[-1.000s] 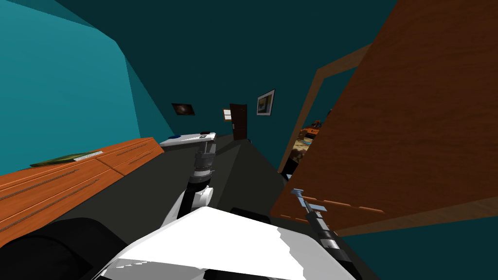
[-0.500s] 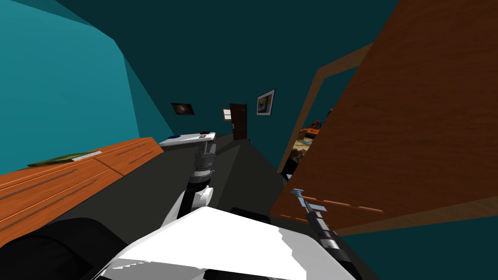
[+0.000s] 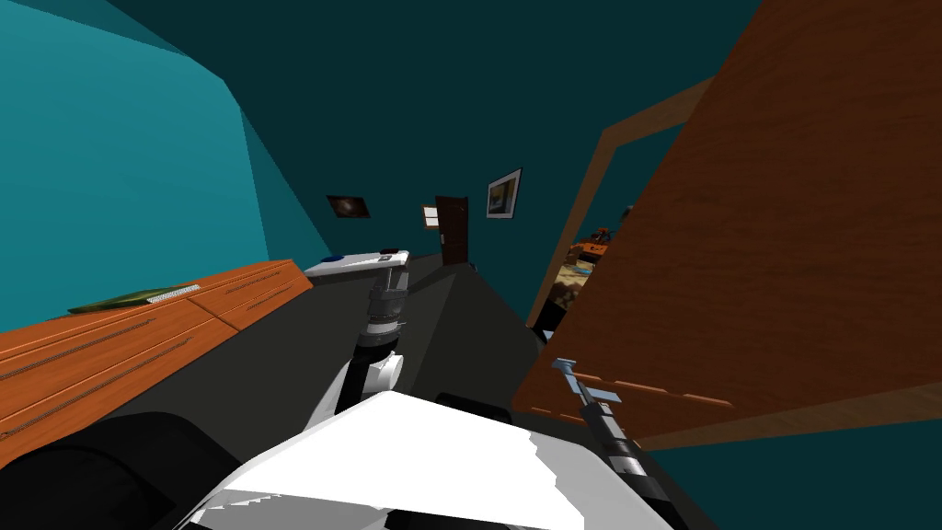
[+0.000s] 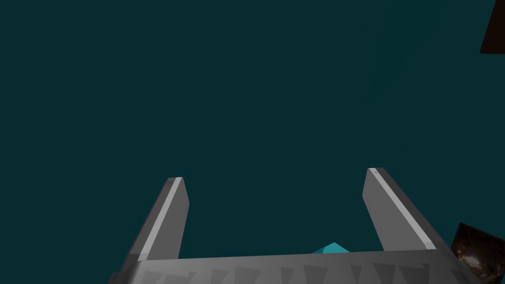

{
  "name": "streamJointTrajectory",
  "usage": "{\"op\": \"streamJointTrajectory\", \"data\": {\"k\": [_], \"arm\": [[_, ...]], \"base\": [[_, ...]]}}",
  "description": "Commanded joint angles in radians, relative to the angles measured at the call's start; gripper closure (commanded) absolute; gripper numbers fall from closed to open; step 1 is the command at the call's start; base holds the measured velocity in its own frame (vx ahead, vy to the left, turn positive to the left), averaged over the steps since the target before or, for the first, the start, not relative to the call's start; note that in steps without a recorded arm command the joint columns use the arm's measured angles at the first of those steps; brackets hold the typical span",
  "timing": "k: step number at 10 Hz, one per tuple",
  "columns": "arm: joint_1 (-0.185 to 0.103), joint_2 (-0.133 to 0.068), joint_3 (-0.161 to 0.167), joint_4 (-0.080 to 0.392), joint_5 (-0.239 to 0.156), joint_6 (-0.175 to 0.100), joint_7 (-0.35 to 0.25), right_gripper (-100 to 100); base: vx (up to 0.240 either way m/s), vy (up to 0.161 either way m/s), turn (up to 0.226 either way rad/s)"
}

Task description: Pull the door open

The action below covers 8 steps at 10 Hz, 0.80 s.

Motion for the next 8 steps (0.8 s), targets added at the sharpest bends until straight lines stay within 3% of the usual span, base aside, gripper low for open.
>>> {"op": "streamJointTrajectory", "data": {"k": [1, 8], "arm": [[0.001, 0.001, 0.002, 0.001, 0.001, -0.003, 0.0, 100], [0.005, -0.003, 0.0, 0.004, -0.001, -0.009, -0.001, 100]], "base": [[0.0, 0.0, 0.0], [0.0, 0.002, 0.006]]}}
